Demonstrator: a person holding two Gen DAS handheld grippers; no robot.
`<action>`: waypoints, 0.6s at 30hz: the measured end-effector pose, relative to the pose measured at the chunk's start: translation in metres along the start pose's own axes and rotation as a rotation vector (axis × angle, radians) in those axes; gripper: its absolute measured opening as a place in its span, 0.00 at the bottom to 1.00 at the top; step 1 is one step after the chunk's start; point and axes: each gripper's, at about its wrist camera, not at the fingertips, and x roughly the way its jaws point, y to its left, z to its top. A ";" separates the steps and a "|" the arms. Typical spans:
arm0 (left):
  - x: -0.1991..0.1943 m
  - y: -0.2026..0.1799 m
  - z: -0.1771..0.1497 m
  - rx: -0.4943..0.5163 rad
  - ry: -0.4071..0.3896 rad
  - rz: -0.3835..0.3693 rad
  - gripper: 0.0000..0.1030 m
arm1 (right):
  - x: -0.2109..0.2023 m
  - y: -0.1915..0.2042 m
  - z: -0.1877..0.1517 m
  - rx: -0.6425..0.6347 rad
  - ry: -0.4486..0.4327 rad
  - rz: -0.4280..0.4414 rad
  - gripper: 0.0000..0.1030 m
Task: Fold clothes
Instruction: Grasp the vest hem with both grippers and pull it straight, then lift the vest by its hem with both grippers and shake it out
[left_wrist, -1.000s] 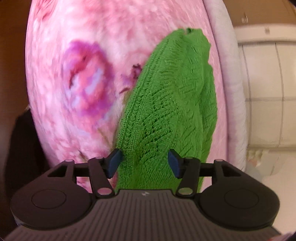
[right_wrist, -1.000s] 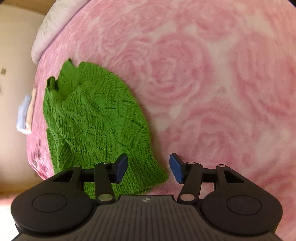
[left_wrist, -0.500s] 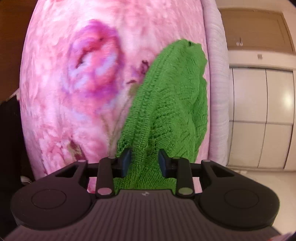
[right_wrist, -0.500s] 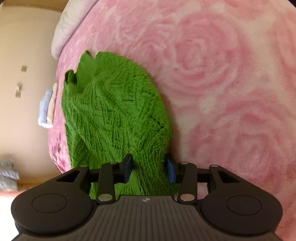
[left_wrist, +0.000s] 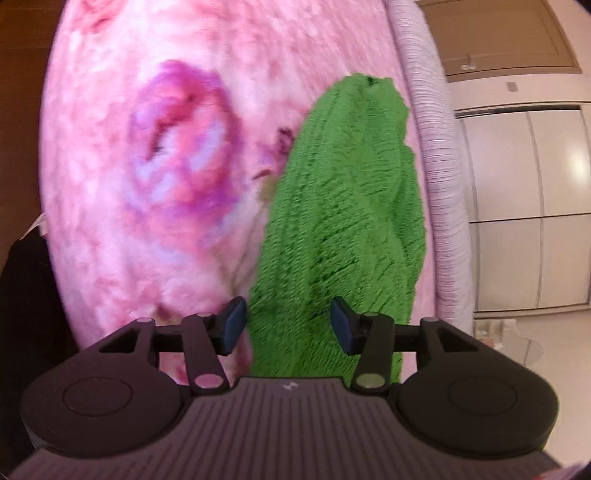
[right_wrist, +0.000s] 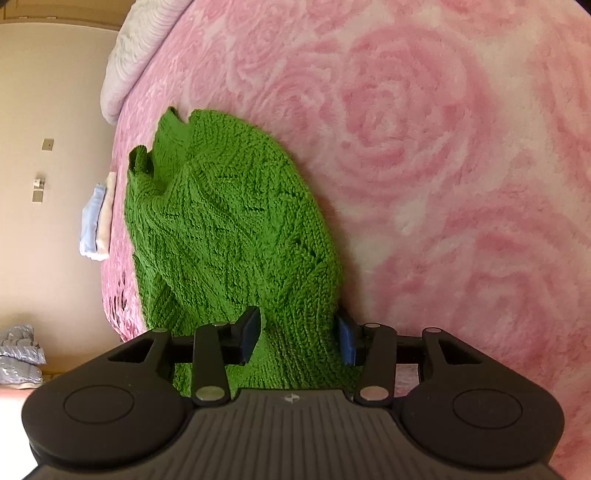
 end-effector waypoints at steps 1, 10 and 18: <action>0.001 0.001 0.001 0.007 0.003 -0.021 0.31 | 0.000 -0.001 0.000 0.000 0.000 0.001 0.45; -0.011 0.000 0.007 0.067 0.005 -0.073 0.18 | -0.001 -0.006 0.000 0.007 -0.014 0.006 0.39; 0.010 0.000 0.007 0.003 0.048 -0.083 0.10 | 0.010 0.003 -0.004 0.017 0.009 0.002 0.23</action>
